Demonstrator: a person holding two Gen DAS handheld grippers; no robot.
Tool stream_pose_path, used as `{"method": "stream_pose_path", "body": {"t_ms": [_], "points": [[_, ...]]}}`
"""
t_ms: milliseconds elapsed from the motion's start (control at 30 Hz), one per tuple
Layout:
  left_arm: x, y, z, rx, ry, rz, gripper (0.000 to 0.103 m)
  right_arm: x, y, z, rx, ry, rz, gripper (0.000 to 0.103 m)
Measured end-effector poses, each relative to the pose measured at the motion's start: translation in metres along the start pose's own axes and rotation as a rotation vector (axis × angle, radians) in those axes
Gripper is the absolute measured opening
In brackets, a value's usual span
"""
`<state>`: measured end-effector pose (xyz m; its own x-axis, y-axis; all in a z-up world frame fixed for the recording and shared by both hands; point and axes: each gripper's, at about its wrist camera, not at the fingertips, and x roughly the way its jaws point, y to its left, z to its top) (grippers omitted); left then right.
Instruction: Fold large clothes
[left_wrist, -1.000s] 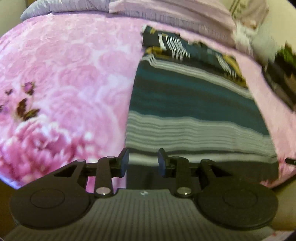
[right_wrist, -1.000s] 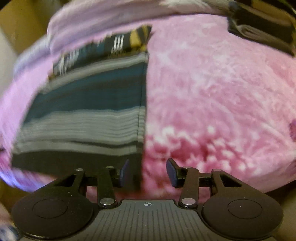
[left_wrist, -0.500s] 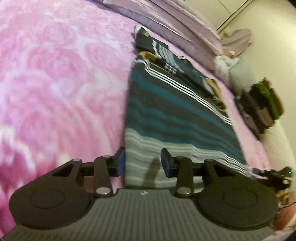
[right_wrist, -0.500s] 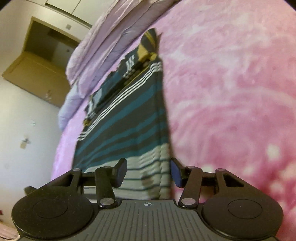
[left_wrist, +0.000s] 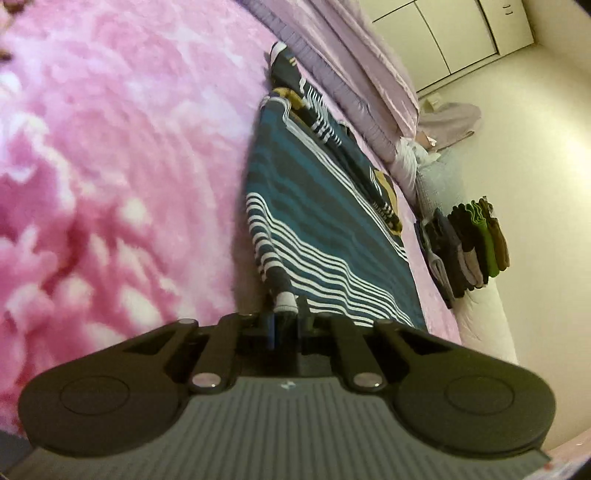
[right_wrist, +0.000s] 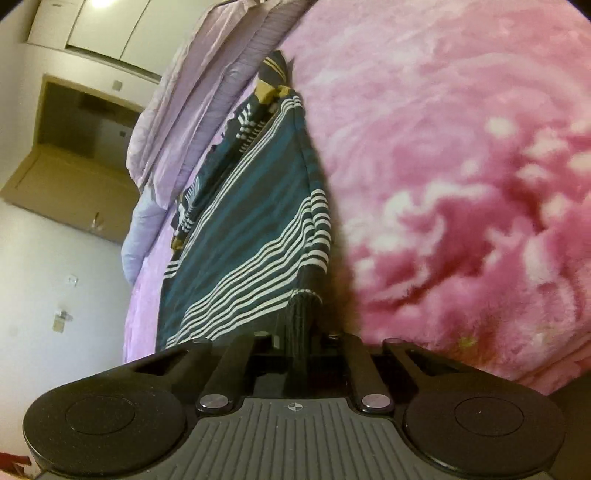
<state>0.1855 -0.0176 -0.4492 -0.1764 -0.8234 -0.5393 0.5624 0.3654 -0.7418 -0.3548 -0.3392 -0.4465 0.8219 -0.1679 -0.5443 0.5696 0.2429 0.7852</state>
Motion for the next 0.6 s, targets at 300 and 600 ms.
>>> {"method": "stream_pose_path", "body": {"t_ms": [300,600], "points": [[-0.052,-0.03,-0.012,0.109,-0.107,-0.002,0.005,-0.043,0.05,-0.026,-0.058,-0.095,0.093,0.002],[-0.136,-0.035,-0.046,0.127,-0.171,-0.058,0.005,-0.099,0.078,-0.102,-0.053,-0.15,0.14,0.002]]}}
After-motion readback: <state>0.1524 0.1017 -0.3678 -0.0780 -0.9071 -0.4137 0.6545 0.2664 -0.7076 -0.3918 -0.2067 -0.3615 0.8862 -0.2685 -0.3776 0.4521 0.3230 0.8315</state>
